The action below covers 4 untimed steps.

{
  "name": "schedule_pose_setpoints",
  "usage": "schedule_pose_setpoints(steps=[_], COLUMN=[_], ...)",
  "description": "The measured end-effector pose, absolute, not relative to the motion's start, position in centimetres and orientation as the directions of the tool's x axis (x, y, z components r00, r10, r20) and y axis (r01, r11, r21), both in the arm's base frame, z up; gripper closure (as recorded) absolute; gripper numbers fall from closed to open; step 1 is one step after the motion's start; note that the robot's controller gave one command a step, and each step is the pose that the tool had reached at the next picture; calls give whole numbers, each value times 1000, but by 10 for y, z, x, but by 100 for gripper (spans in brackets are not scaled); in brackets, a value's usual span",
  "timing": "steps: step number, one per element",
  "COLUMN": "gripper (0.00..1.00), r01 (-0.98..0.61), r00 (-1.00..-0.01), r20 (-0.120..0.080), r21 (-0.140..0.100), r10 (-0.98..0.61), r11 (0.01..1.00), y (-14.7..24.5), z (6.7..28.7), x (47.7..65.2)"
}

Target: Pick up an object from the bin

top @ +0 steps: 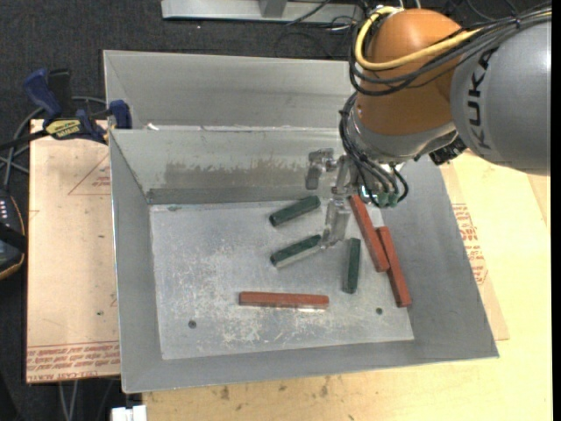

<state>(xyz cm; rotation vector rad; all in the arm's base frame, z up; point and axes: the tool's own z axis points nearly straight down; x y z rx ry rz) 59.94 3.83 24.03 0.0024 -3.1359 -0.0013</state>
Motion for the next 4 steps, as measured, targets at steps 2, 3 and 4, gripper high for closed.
schedule_pose_setpoints(steps=[2,3,4], gripper=[0,0,100], r01=[-595,-716,-716], r00=[-804,-698,-698], r20=[-3,-4,-4], r21=[0,-3,0], r10=[-595,-716,-716], r11=[804,698,698], y=[46,22,23], z=[67,86,85], x=[634,643,643])
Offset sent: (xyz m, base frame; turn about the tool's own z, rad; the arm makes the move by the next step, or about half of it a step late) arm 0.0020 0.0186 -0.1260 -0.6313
